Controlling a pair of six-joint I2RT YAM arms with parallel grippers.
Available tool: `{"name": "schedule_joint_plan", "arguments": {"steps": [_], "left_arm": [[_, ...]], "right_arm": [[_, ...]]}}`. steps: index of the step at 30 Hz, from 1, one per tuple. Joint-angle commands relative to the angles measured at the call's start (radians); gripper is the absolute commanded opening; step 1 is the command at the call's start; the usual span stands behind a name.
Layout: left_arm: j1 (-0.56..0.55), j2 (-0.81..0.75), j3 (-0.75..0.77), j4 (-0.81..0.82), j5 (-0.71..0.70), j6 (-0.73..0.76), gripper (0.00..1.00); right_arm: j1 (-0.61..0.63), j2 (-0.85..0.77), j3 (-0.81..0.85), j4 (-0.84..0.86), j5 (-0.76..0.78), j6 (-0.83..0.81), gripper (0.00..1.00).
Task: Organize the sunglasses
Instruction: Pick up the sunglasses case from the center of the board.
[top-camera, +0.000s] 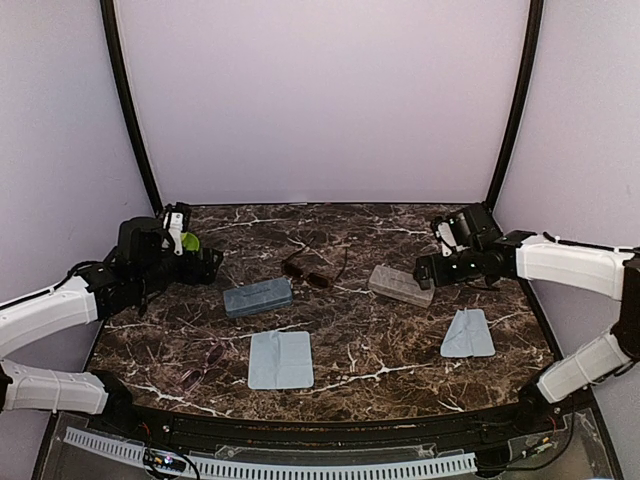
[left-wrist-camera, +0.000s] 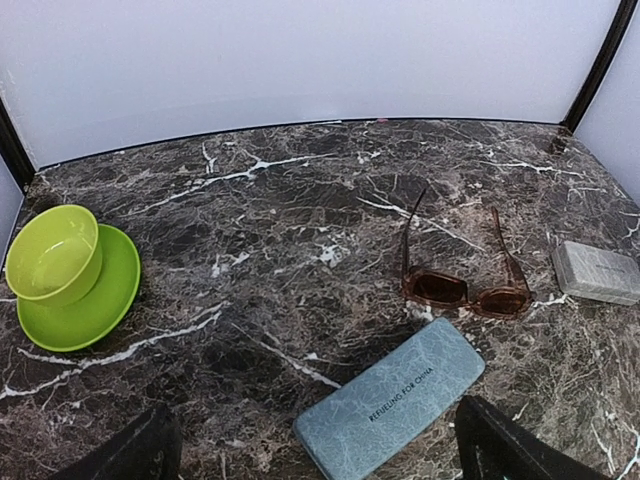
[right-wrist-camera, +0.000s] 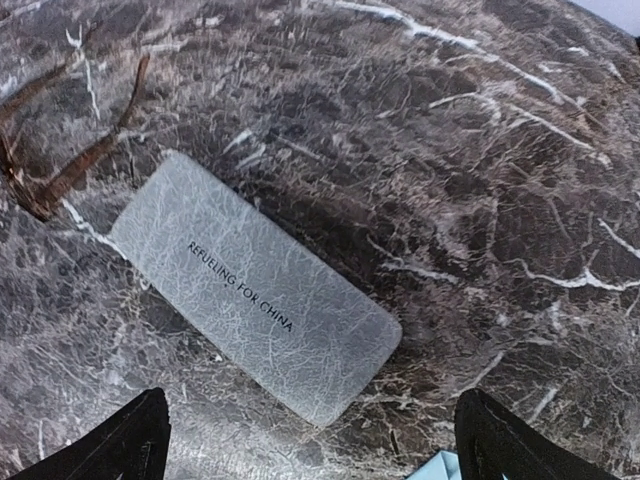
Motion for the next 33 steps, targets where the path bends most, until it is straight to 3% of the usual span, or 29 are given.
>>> {"name": "schedule_joint_plan", "arguments": {"steps": [1, 11, 24, 33], "left_arm": [[-0.011, 0.005, 0.006, 0.053, 0.027, -0.03, 0.98], [-0.019, 0.015, 0.013, 0.071, 0.017, -0.01, 0.98], [-0.021, 0.048, 0.027, 0.078, 0.065, 0.043, 0.98], [-0.021, 0.037, 0.024, 0.078, 0.036, 0.07, 0.98]], "right_arm": [[0.009, 0.112, 0.087, 0.029, -0.054, -0.092, 1.0], [0.01, 0.32, 0.218, -0.078, -0.145, -0.229, 1.0], [0.013, 0.419, 0.345, -0.18, -0.165, -0.454, 1.0], [0.015, 0.466, 0.374, -0.232, -0.174, -0.493, 1.0]]}}
